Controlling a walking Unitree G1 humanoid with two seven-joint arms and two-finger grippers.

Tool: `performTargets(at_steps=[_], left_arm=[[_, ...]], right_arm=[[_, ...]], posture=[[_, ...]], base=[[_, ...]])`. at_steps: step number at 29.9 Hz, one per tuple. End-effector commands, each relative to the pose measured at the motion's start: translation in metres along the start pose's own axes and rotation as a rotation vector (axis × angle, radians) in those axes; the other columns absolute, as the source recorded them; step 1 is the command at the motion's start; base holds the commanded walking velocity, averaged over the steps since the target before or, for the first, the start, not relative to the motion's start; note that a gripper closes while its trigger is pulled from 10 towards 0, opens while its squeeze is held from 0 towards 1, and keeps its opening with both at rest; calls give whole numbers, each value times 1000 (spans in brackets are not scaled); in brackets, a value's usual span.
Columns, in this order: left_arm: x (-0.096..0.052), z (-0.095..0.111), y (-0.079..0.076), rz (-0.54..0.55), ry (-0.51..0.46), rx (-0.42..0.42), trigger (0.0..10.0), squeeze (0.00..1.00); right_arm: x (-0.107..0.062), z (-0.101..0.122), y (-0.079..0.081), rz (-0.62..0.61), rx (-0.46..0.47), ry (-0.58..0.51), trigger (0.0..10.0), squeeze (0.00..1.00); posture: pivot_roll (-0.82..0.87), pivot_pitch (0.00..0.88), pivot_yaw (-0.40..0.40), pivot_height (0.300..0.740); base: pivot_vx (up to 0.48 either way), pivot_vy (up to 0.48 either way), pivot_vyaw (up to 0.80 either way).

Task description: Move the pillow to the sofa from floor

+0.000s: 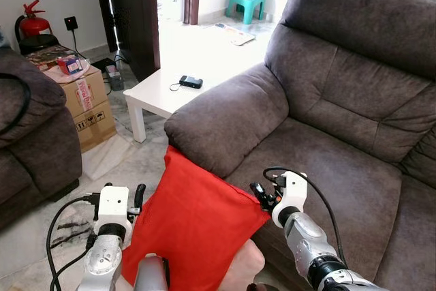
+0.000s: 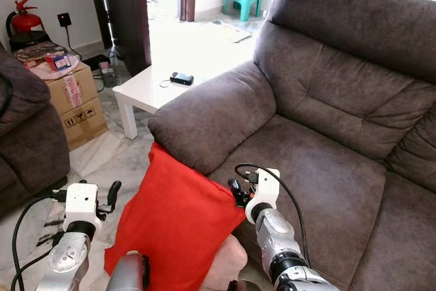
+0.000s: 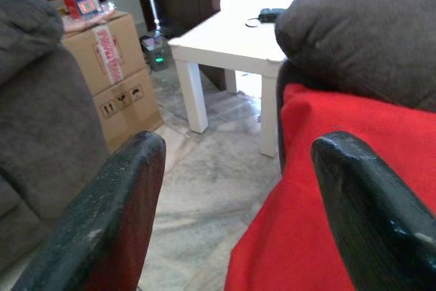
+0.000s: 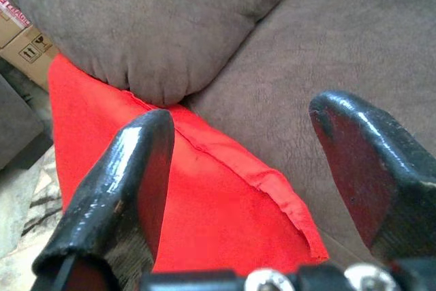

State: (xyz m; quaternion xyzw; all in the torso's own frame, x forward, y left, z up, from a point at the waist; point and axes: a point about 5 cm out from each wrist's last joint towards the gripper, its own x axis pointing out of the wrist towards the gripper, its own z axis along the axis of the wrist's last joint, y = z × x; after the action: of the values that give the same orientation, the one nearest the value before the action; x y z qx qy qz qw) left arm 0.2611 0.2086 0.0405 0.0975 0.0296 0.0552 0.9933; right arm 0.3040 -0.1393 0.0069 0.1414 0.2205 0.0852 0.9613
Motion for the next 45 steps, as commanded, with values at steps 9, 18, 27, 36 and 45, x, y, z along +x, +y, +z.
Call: performTargets(at_steps=[9, 18, 27, 36, 45], left_arm=[[0, 1, -5, 2, 9, -19, 10000, 0], [4, 10, -7, 16, -16, -56, 10000, 0], [4, 19, -6, 28, -45, -80, 10000, 0], [-6, 24, -7, 47, -58, -114, 10000, 0], [-15, 29, -7, 41, -49, -142, 10000, 0]], right_arm=[[1, 8, -5, -14, -12, -15, 10000, 0], [8, 27, 2, 11, 23, -57, 10000, 0], [16, 43, 16, 85, 11, -60, 10000, 0], [24, 64, 28, 115, 21, -89, 10000, 1000], [28, 71, 40, 150, -14, -54, 10000, 1000]], posture=[[108, 0, -158, 571], [113, 0, -172, 571], [128, 15, -202, 571], [146, 63, -230, 571], [151, 102, -244, 571]], base=[[0, 0, 0], [0, 0, 0], [0, 0, 0], [0, 0, 0], [0, 0, 0]])
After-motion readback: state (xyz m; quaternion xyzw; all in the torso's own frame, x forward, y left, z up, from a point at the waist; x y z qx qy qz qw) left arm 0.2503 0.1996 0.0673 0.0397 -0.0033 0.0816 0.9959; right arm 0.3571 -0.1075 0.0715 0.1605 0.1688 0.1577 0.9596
